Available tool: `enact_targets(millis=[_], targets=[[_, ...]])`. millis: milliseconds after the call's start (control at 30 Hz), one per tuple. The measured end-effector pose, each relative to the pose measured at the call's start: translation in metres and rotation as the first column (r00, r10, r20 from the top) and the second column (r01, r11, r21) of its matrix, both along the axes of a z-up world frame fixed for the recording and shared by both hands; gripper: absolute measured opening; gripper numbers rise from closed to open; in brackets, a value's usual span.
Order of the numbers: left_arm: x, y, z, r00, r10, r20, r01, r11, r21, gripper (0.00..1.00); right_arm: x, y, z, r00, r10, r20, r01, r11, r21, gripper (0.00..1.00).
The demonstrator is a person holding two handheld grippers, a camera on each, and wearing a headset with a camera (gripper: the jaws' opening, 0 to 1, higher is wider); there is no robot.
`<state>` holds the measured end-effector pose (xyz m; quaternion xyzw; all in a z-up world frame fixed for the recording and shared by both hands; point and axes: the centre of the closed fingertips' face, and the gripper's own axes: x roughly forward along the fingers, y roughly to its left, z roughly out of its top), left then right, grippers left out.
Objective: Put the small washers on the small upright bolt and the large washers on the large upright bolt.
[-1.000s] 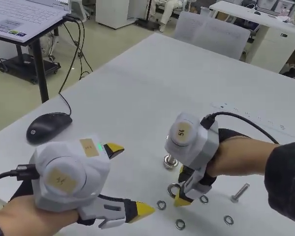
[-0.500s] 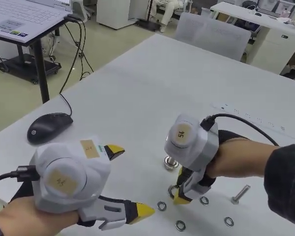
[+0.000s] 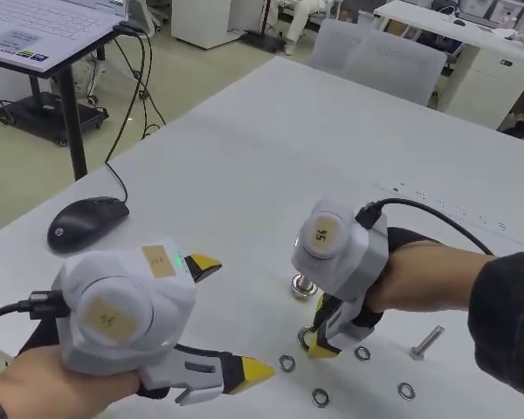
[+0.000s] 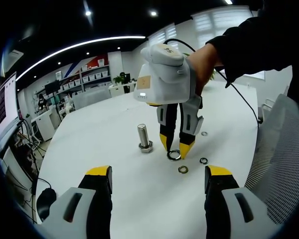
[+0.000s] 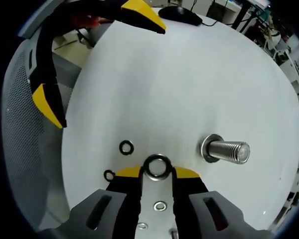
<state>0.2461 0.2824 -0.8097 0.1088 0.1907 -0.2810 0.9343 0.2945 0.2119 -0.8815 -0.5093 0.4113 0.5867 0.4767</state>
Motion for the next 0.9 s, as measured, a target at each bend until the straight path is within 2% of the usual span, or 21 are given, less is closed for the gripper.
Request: enact_targets(millis=[600, 900], targets=[[-0.001, -0.001, 0.0, 1.0, -0.003, -0.001, 0.003, 1.0, -0.001, 0.75, 0.001, 0.0, -0.001, 1.0, -0.01, 0.002, 0.01, 1.0, -0.003, 0.23], [0.0, -0.001, -0.001, 1.0, -0.007, -0.002, 0.007, 1.0, 0.001, 0.75, 0.004, -0.003, 0.01, 0.999, -0.036, -0.001, 0.036, 0.999, 0.004, 0.23]])
